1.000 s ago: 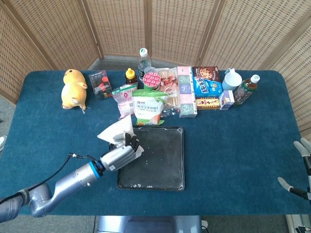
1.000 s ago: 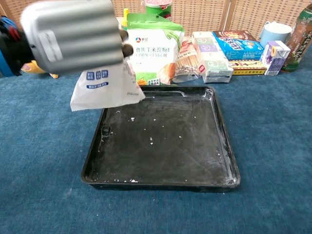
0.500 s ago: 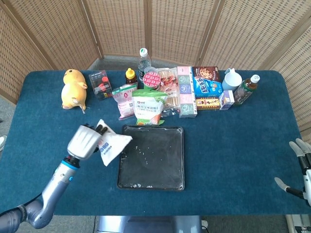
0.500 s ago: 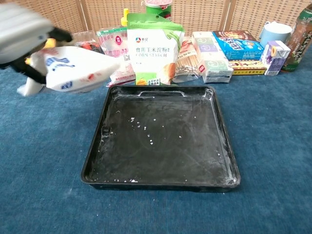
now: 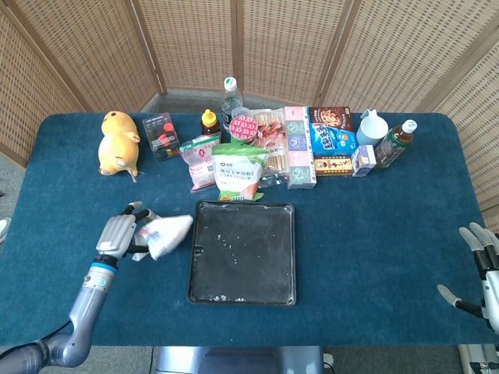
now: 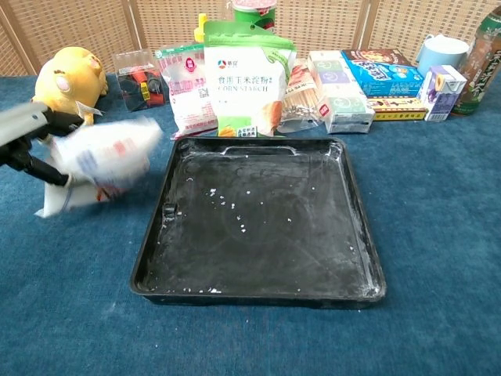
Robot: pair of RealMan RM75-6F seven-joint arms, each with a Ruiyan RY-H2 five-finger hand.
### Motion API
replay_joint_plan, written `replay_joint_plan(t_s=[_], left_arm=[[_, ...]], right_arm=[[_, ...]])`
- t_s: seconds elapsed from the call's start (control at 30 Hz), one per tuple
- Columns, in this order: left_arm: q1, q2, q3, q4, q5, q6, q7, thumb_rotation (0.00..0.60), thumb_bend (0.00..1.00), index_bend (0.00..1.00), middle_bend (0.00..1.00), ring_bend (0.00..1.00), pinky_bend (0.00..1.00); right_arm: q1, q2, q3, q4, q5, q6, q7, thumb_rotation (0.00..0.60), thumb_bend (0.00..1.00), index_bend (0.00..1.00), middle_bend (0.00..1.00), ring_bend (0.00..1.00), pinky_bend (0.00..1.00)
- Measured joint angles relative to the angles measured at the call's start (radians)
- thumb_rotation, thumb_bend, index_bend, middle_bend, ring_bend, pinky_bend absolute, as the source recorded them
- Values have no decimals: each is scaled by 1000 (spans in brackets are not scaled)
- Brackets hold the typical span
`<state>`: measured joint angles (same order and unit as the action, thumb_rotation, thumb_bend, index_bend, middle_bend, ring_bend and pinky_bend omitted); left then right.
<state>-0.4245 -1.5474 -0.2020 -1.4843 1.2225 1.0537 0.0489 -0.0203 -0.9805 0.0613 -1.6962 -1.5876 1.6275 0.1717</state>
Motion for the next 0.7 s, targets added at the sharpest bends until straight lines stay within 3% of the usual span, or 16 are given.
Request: replay_joint_plan(t_s=[0.2, 0.43, 0.6, 0.7], left_arm=[[6, 42, 23, -50, 51, -4, -108, 600, 0, 0, 0, 0, 146], [46, 138, 61, -134, 160, 79, -171, 600, 0, 0, 0, 0, 125], [83, 250, 88, -189, 219, 150, -155, 600, 0, 0, 0, 0, 103], [115, 333, 107, -213, 238, 196, -81, 600, 0, 0, 0, 0, 85]], right_arm=[[-2, 3, 1, 1, 1, 5, 9, 600, 0, 0, 0, 0, 0], [-5, 7, 0, -2, -3, 12, 13, 600, 0, 0, 0, 0, 0], [-6, 8, 1, -4, -3, 14, 13, 600, 0, 0, 0, 0, 0], [-7, 7, 2, -5, -1, 16, 3, 600, 0, 0, 0, 0, 0]])
